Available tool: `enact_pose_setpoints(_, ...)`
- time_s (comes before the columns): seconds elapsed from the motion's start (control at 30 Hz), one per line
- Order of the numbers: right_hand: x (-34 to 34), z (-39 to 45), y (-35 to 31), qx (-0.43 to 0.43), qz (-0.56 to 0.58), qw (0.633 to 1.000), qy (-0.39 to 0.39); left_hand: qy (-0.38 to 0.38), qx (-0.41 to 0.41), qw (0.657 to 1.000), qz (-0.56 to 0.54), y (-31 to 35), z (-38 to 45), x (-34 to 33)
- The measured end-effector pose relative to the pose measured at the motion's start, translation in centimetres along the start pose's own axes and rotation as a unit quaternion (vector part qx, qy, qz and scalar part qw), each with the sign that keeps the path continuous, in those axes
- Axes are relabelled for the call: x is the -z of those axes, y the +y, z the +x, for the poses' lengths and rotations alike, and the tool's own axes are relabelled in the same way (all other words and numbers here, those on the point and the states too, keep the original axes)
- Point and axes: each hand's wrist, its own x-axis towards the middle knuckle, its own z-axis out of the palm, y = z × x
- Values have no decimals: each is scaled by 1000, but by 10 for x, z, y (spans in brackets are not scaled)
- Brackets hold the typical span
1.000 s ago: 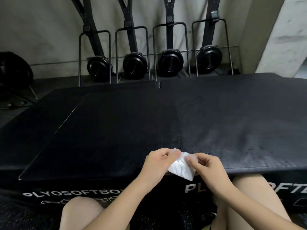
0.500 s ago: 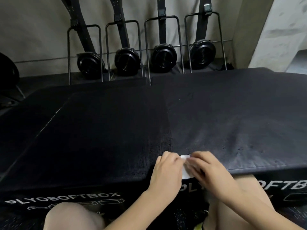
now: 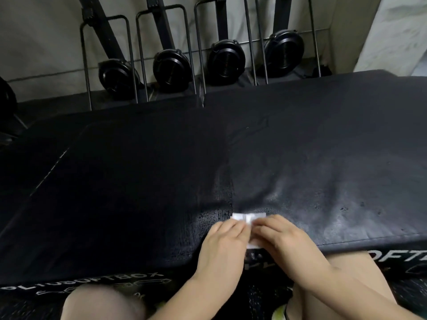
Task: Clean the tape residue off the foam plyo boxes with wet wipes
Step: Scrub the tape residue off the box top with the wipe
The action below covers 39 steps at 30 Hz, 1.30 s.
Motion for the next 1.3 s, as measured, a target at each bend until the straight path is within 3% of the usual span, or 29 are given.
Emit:
enact_pose_setpoints(0.23, -6, 65, 31, -73, -12, 996, -53, -86, 47, 994, 50, -27, 60, 5)
enact_pose_setpoints(0.47, -1, 26, 14, -20, -2, 998, -55, -119, 4, 991, 62, -8, 30, 24)
enact_pose_setpoints(0.67, -14, 12, 13, -20, -48, 997, -54, -93, -20, 994, 55, -10, 13, 8)
enact_pose_setpoints(0.9, -24, 89, 56, -31, -86, 995, -44, -95, 6, 990, 100, -48, 95, 4)
enact_pose_setpoints(1.13, -41, 154, 115, 3, -103, 990, -97, -132, 27, 979, 156, -73, 148, 3)
enact_pose_setpoints(1.3, -19, 116, 67, 20, -111, 992, -56, -87, 3, 991, 97, -58, 110, 8)
